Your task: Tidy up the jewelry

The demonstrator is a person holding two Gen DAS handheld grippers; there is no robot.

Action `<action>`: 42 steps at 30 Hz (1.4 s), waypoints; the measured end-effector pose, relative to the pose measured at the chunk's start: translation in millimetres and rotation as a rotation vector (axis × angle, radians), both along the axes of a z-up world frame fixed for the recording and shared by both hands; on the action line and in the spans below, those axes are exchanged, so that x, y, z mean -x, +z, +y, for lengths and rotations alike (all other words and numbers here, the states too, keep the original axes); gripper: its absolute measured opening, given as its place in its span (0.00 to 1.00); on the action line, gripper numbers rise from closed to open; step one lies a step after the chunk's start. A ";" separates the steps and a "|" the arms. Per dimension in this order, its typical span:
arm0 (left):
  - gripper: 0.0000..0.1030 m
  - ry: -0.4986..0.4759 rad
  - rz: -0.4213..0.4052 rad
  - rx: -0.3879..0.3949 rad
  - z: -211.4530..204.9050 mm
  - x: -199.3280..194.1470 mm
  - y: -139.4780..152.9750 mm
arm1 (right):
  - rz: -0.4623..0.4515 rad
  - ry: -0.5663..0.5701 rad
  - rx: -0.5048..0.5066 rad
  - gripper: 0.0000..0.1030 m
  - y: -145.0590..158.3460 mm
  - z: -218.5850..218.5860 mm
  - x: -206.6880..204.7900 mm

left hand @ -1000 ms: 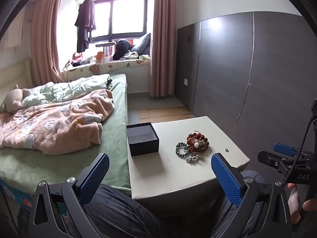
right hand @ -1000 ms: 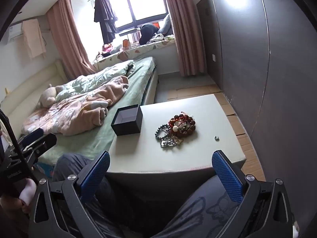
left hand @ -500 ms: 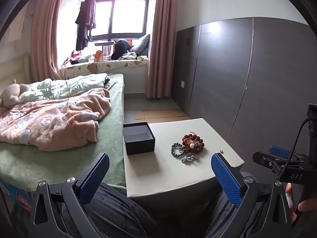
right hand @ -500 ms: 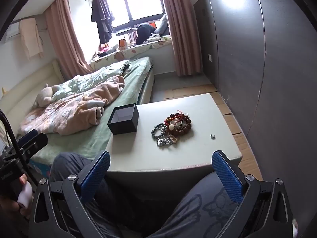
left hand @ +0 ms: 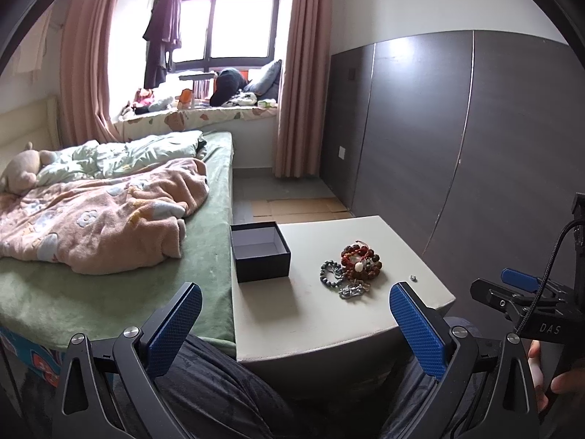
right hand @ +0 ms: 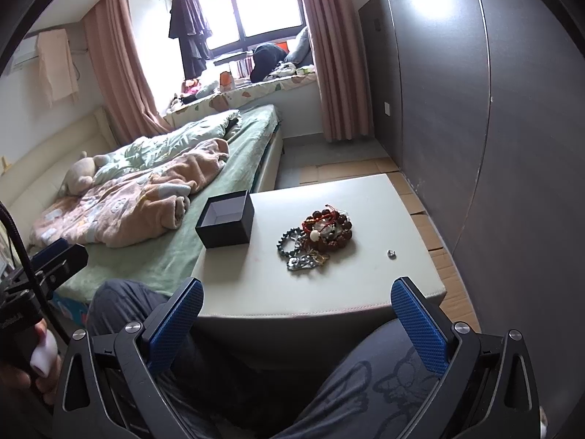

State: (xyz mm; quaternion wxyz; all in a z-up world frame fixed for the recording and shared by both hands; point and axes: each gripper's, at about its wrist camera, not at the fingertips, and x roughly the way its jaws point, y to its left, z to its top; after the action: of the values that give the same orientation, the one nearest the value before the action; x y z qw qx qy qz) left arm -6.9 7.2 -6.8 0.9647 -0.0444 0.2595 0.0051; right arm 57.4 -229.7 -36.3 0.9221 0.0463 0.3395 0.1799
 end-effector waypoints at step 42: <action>1.00 -0.005 0.015 0.012 4.5 -10.6 -2.0 | 0.001 -0.021 0.030 1.00 -5.7 7.2 -16.5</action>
State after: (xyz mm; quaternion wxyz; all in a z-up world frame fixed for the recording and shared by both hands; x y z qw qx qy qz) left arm 3.7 11.7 -8.8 0.9625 -0.0493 0.2669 0.0015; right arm 73.9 -222.5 -41.9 0.9243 0.0363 0.3422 0.1651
